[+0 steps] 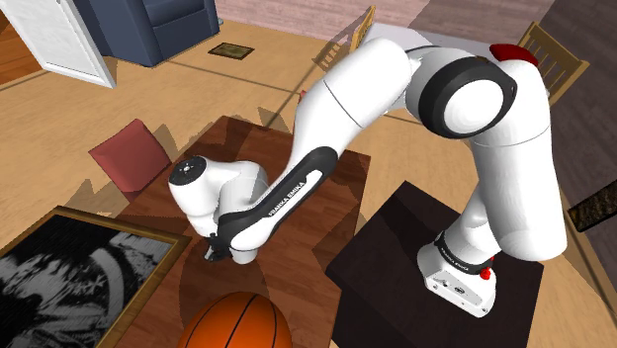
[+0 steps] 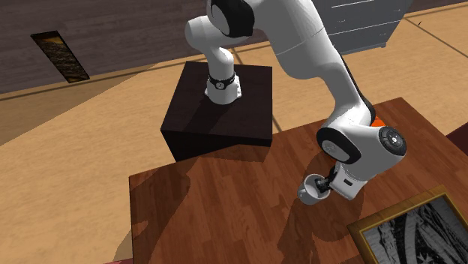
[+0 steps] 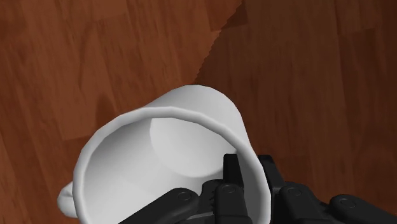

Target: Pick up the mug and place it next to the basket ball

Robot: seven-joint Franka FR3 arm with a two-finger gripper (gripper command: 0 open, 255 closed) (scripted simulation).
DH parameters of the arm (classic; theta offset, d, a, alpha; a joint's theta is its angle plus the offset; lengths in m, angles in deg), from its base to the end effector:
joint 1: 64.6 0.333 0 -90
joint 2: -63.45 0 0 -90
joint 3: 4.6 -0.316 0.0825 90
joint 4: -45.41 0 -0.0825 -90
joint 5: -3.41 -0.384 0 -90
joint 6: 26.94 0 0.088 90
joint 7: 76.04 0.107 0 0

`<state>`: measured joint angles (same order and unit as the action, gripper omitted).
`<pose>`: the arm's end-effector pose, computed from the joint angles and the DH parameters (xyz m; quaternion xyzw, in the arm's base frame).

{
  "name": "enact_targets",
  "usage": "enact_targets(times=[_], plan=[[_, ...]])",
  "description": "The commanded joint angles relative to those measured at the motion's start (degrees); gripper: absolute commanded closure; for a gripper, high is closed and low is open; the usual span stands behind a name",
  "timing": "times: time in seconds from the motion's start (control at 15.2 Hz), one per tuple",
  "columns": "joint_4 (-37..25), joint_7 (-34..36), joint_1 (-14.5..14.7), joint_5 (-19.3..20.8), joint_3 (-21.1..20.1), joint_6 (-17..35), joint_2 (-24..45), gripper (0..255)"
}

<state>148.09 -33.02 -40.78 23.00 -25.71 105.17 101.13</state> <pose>0.4721 0.4395 0.1951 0.9934 0.1070 -0.0237 0.0347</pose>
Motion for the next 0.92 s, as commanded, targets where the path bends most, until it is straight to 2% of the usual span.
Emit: enact_targets(times=[0.0, 0.53, 0.59, 0.86], plan=[[-0.3, 0.4, 0.3, 0.6, 0.5, 1.1, 1.3, 255], [-0.3, 0.3, 0.3, 0.5, 0.5, 1.1, 1.3, 255], [-0.3, 0.3, 0.3, 0.5, 0.5, 1.1, 1.3, 0], [-0.2, 0.4, 0.3, 0.5, 0.5, 1.1, 1.3, 0]])
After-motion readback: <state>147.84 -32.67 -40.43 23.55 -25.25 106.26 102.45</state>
